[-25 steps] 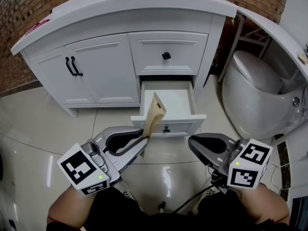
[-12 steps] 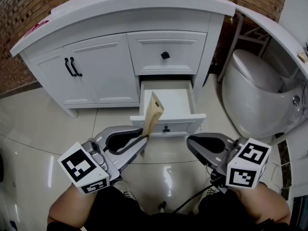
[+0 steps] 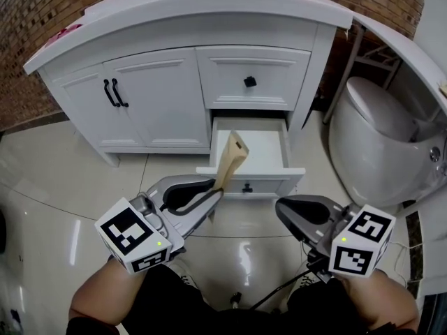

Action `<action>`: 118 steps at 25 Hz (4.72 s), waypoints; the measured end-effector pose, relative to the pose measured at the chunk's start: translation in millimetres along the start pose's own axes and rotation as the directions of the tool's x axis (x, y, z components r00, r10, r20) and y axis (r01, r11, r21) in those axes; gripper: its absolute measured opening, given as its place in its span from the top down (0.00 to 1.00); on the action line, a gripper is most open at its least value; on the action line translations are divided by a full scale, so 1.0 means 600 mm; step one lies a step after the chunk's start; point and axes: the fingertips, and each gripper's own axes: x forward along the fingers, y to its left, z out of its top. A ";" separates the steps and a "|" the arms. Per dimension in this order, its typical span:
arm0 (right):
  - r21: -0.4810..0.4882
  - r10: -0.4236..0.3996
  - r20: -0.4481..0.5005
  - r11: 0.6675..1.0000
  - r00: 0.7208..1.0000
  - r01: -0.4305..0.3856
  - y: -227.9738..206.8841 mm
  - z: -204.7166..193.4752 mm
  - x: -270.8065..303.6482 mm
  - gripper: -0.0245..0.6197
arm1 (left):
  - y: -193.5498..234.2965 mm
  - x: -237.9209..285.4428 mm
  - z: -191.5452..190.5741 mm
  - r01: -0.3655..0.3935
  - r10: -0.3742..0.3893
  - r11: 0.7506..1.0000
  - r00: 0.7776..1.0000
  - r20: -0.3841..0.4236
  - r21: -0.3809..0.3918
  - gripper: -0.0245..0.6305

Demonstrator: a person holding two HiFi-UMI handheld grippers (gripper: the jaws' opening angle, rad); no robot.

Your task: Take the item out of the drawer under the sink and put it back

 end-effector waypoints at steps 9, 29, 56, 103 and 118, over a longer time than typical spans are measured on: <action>0.004 -0.002 0.002 1.000 1.000 0.002 -0.001 0.000 0.000 0.96 | 0.029 0.009 0.021 -0.059 0.059 0.998 0.998 -0.012 0.036 0.86; 0.019 0.005 0.035 1.000 0.999 -0.006 -0.007 0.007 -0.017 0.96 | 0.155 0.152 0.071 -0.112 0.152 0.948 0.982 -0.112 0.299 0.87; 0.047 0.019 0.060 0.999 0.998 -0.022 -0.022 0.028 -0.019 0.96 | 0.285 0.397 -0.255 0.194 0.182 0.882 0.700 -0.691 0.429 0.86; 0.003 -0.004 -0.005 1.000 1.000 0.004 -0.008 0.001 -0.012 0.96 | 0.099 0.159 -0.014 0.033 0.007 0.987 0.969 -0.247 0.155 0.96; -0.009 -0.028 0.030 1.000 0.999 0.028 0.007 -0.002 -0.043 0.96 | -0.060 -0.005 0.012 0.066 -0.066 0.994 0.998 0.013 -0.083 0.96</action>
